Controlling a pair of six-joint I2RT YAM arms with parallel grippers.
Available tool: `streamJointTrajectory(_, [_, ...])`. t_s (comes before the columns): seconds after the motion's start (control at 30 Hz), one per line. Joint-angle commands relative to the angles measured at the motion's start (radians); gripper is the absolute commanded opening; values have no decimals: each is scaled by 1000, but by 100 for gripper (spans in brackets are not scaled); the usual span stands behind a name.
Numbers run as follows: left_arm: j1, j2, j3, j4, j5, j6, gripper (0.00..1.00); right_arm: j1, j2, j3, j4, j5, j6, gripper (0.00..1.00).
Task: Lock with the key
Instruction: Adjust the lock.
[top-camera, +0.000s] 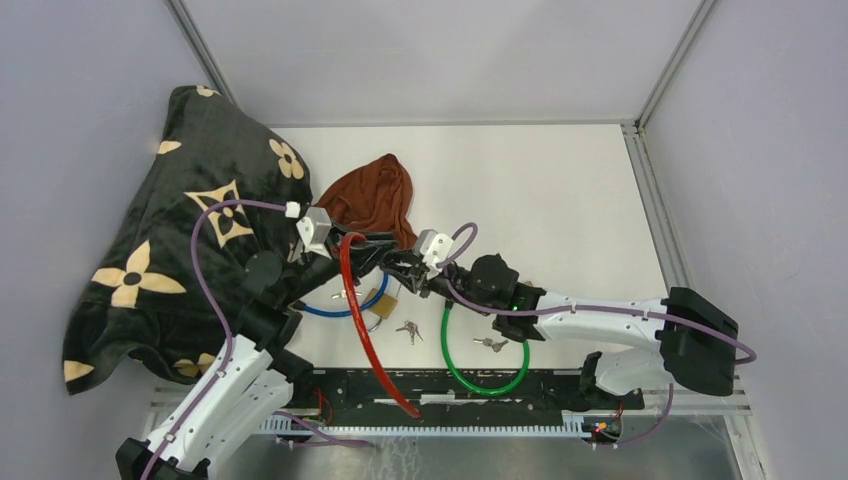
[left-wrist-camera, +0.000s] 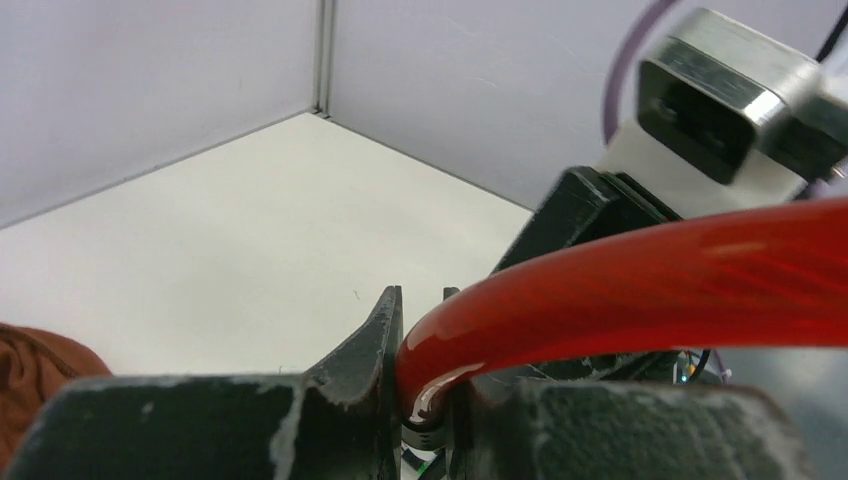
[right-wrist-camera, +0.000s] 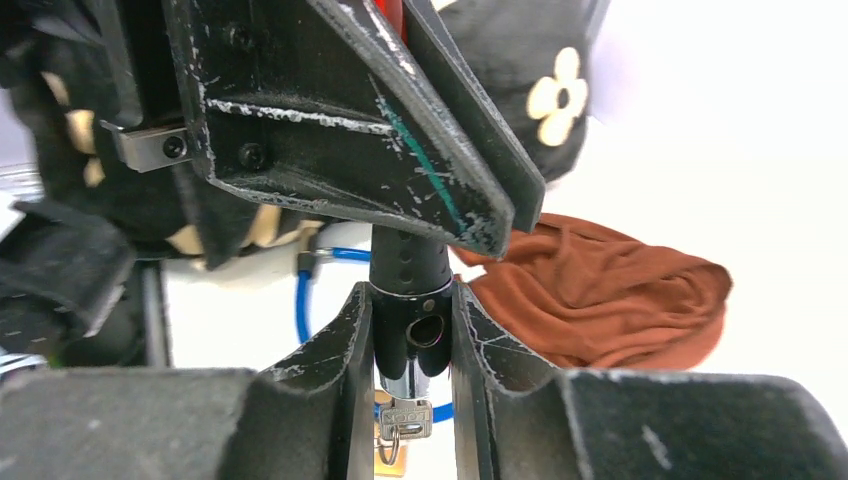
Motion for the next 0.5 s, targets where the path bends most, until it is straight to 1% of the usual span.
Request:
streamJointTrajectory(0.0, [-5, 7, -6, 15, -143, -113, 2, 36, 13, 17, 163, 389, -164, 0])
streamJointTrajectory(0.03, [-5, 10, -1, 22, -142, -104, 2, 37, 19, 27, 139, 342, -180, 3])
streamJointTrajectory(0.07, [-4, 11, 7, 30, -133, -92, 2, 37, 18, 33, 102, 273, -194, 11])
streamJointTrajectory(0.1, [-4, 10, 14, 40, -115, -77, 2, 33, 8, 30, 74, 217, -212, 22])
streamJointTrajectory(0.13, [-4, 7, 26, 49, -90, -67, 2, 24, -10, 15, 43, 130, -224, 33])
streamJointTrajectory(0.2, [-5, 1, 39, 73, -20, -54, 2, -37, -54, -12, -23, -114, -217, 57])
streamJointTrajectory(0.23, [-4, -2, 43, 83, 18, -53, 2, -74, -77, -28, -48, -233, -197, 64])
streamJointTrajectory(0.3, [-4, -8, 47, 89, 71, -47, 2, -146, -131, -62, -82, -401, -184, 79])
streamJointTrajectory(0.37, [-4, -9, 49, 90, 106, -33, 2, -207, -182, -92, -91, -526, -179, 97])
streamJointTrajectory(0.47, [-4, -7, 48, 100, 139, -28, 2, -263, -201, -72, -150, -662, -188, 98])
